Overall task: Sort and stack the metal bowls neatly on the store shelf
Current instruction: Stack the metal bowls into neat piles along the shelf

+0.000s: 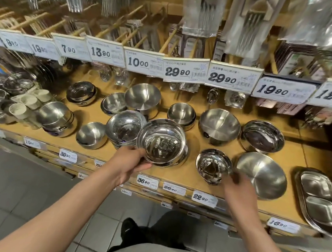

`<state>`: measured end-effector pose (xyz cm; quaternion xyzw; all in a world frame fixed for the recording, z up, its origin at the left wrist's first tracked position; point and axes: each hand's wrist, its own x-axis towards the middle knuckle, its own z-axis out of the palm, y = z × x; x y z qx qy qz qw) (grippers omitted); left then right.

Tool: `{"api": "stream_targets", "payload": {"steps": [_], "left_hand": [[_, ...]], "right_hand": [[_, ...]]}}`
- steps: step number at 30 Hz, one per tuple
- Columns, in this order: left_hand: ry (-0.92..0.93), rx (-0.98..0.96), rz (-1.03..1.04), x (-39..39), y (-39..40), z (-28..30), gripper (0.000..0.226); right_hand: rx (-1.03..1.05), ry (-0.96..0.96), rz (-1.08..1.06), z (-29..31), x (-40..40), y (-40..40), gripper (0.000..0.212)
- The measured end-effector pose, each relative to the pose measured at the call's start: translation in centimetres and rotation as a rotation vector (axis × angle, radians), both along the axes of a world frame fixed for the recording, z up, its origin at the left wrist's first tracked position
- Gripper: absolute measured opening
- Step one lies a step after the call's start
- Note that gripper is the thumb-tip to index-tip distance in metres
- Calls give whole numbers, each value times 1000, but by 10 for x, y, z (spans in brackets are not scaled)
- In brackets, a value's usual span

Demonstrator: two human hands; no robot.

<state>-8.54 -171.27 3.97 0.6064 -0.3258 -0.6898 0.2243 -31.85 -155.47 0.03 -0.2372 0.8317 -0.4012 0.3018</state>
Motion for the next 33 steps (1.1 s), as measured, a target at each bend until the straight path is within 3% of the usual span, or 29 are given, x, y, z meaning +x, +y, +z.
{"api": "stream_targets", "payload": {"steps": [3,6,13,14,16,18,22,25,27,30,33], "left_hand": [[-5,29,-27,-12,-9,-7,24],[-47,40,-61,-20,-19,-12,26],[-172,-25,-95,-40,-36,-19,20],[-171,-36,-81,-43,-39,-21,18],[-140,-58,-31,-47,-42,-27,16],[-108,-89,-18,-48,-41,-32,17],[-62,-185,-97,-44,-30,-42,33],[5,-287,-86,-35,-23,-47,36],[-108,-411,-70,-22,-16,-57,24],[-457,-548,-79,-7,5,-80,17],[-459,-412,59,-7,22,-96,17]], "right_hand": [[-151,-396,-2,13,5,-25,42],[-160,-533,197,17,11,-60,58],[-125,-372,256,1,17,-108,47],[-140,-384,242,-1,16,-109,51],[-186,-453,226,-5,9,-110,29],[-264,-524,184,-8,3,-111,27],[-119,-412,116,-8,-2,-116,56],[-138,-388,80,-10,-9,-116,49],[-131,-345,87,-9,-15,-117,32],[-156,-283,108,-9,-23,-114,19],[-152,-223,119,-12,-25,-110,27]]}}
